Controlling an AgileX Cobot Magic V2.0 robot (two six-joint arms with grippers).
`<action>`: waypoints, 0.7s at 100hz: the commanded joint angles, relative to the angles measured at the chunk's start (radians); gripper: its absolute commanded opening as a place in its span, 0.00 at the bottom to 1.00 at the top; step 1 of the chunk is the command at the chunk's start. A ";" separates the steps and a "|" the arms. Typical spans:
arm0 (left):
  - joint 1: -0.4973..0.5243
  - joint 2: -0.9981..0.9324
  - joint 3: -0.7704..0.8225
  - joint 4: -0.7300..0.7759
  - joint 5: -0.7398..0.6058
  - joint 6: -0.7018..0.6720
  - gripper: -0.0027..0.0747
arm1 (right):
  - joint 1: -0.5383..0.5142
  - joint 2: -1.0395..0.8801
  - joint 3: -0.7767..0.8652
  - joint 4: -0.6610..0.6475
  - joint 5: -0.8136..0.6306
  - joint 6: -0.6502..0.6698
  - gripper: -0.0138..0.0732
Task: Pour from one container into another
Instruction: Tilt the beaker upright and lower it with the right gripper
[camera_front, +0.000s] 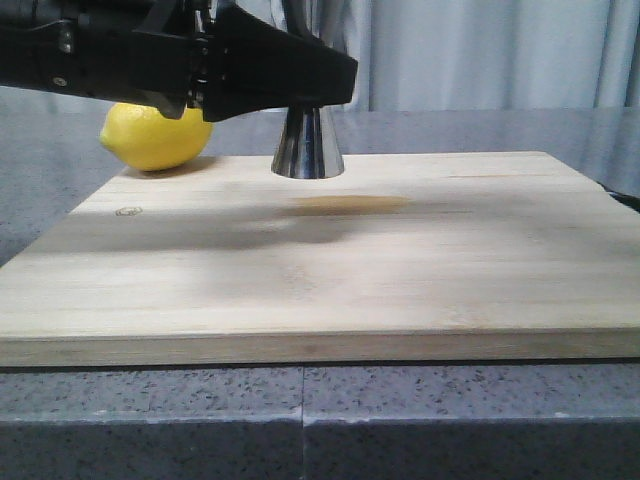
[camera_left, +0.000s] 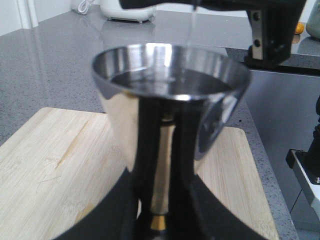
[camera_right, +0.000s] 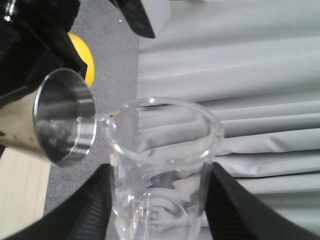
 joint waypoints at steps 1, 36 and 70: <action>-0.010 -0.045 -0.027 -0.087 0.114 -0.013 0.01 | -0.001 -0.015 -0.039 0.016 -0.021 0.044 0.43; -0.010 -0.045 -0.027 -0.087 0.114 -0.013 0.01 | -0.001 -0.015 -0.039 0.092 -0.004 0.274 0.43; -0.010 -0.045 -0.027 -0.087 0.114 -0.013 0.01 | -0.055 -0.015 -0.048 0.378 -0.003 0.314 0.43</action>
